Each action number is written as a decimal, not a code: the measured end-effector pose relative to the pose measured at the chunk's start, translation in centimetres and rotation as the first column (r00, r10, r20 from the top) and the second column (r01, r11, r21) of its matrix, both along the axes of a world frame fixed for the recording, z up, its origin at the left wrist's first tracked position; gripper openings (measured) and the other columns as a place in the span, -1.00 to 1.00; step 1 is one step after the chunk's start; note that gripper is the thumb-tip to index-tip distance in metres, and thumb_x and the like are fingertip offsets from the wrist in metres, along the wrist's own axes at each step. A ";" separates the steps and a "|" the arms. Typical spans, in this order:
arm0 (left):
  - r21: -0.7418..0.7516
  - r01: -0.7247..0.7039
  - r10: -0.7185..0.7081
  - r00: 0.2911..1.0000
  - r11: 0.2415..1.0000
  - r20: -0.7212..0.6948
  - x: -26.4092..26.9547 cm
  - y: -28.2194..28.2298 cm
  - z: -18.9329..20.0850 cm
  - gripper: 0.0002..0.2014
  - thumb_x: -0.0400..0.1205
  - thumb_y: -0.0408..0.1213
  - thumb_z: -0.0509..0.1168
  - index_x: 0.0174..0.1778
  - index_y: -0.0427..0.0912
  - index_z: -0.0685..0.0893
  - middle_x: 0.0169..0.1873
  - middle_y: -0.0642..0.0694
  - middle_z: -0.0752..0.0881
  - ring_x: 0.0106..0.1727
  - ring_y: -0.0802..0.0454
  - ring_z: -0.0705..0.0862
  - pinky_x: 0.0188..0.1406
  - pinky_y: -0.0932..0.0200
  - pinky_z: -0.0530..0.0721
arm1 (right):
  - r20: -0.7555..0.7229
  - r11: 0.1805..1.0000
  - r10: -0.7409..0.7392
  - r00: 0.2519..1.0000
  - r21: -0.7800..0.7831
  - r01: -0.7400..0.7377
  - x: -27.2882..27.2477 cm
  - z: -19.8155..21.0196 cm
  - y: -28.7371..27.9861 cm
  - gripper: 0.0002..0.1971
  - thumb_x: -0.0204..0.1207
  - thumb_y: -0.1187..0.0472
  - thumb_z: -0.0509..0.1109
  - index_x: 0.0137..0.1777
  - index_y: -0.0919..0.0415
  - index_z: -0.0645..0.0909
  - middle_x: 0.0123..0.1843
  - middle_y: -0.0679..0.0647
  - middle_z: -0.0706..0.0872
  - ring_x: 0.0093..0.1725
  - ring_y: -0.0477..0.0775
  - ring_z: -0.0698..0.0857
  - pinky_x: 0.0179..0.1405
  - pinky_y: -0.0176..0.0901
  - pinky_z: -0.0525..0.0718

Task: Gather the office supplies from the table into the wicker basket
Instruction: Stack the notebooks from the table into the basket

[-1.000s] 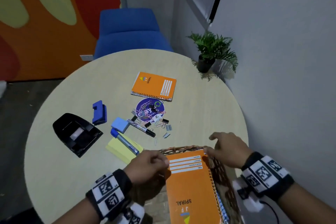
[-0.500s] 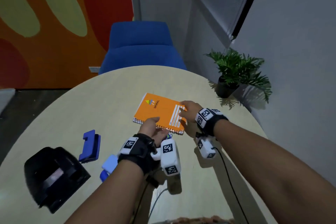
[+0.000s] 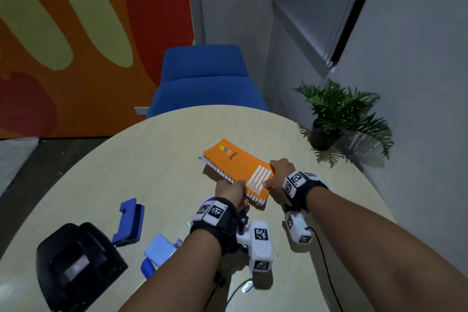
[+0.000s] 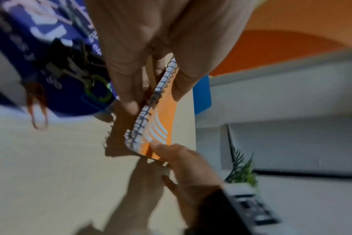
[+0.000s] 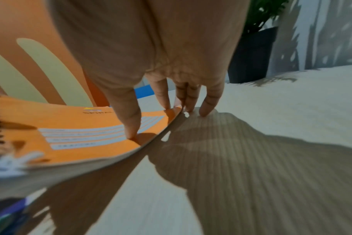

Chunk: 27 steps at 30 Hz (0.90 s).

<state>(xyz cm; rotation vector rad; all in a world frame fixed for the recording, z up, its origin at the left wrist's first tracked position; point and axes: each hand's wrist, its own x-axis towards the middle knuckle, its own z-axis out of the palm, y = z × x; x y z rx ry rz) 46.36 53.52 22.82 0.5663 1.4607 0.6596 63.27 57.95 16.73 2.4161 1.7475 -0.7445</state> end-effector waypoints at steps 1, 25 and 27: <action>0.061 0.027 -0.023 0.997 0.998 -0.068 0.0 -0.3 -0.2 -0.91 0.60 -0.37 0.30 -0.05 -0.30 0.53 -0.39 -0.20 0.62 -0.49 -0.11 0.58 -0.36 0.04 0.70 | -0.040 1.000 -0.014 0.999 -0.008 0.013 0.2 0.0 -0.5 -0.41 0.29 -0.10 0.54 0.26 0.15 0.51 0.33 0.23 0.59 0.28 0.29 0.60 0.30 0.14 0.61; 0.296 0.657 -0.628 0.752 0.694 -0.197 -13.8 -25.7 7.8 -0.79 0.69 -0.43 0.18 0.07 -0.01 0.60 -0.10 -0.12 0.82 -0.06 -0.10 0.80 0.01 -0.10 0.77 | -0.547 0.993 -0.017 0.837 0.087 0.077 -4.3 15.4 -34.0 -0.75 0.52 0.33 0.39 0.18 0.18 0.54 -0.03 0.13 0.69 0.02 0.21 0.75 0.02 0.25 0.76; 0.261 0.707 -0.659 0.707 0.658 -0.255 -14.2 -27.5 6.3 -0.77 0.68 -0.41 0.19 0.05 0.04 0.59 -0.08 -0.08 0.80 -0.02 -0.06 0.79 0.06 -0.09 0.75 | -0.487 0.995 -0.041 0.873 0.055 0.077 -5.2 14.3 -36.5 -0.73 0.51 0.31 0.39 0.20 0.16 0.54 0.03 0.08 0.70 0.07 0.14 0.71 0.11 0.18 0.71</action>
